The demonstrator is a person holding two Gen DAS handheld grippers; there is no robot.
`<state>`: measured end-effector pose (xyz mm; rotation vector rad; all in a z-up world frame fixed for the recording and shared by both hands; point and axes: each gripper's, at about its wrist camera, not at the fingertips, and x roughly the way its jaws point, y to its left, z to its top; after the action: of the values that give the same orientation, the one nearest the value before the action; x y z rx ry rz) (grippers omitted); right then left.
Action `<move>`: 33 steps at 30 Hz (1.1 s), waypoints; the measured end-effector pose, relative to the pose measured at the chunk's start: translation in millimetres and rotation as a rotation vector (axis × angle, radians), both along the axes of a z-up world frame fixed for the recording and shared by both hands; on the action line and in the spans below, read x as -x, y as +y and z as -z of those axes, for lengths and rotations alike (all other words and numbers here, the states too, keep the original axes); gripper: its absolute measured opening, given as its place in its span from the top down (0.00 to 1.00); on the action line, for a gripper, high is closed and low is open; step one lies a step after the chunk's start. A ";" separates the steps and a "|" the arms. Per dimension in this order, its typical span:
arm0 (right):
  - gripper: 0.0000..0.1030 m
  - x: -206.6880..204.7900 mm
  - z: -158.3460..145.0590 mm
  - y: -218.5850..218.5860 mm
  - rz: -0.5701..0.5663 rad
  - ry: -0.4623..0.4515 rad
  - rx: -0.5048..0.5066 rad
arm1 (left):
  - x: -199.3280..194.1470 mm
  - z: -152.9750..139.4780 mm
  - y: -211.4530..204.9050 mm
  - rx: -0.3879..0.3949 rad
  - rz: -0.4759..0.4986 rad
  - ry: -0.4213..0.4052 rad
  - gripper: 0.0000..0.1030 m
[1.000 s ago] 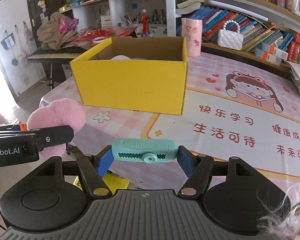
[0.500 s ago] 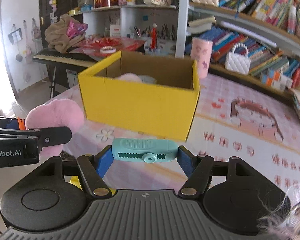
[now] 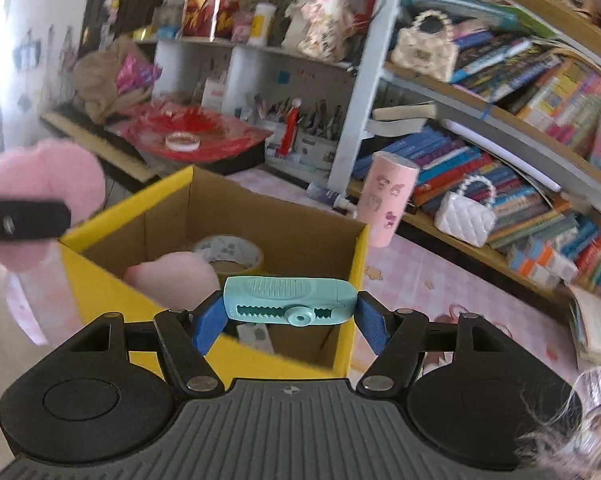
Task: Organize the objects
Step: 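Carry the plush pig and mint-green clip over the yellow box with both grippers, then open both grippers to drop the plush pig and clip into the box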
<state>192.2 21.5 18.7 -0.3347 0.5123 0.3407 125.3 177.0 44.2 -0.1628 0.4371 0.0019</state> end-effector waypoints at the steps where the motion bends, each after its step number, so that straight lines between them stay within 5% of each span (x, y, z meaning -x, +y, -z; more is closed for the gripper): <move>1: 0.35 -8.3 2.8 2.7 -0.017 0.011 0.014 | -5.6 -0.5 -1.3 -0.002 -0.004 0.000 0.40; 7: 0.35 -39.7 18.9 13.8 -0.097 0.106 0.043 | -38.4 1.7 -11.1 -0.012 -0.011 0.022 0.40; 11: 0.35 -45.1 20.8 6.8 -0.117 0.137 -0.024 | -58.2 5.2 -19.2 -0.008 -0.004 0.043 0.40; 25: 0.27 2.0 11.6 -46.4 -0.119 0.017 -0.123 | -107.2 31.6 -72.6 -0.015 0.099 0.131 0.40; 33: 0.27 11.9 8.7 -75.4 -0.017 0.077 -0.147 | -114.3 54.9 -89.3 -0.012 0.136 0.216 0.36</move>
<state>180.3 -53.9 10.0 -0.1843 0.5573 0.4065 239.6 87.6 -10.7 -0.1212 0.6633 -0.1119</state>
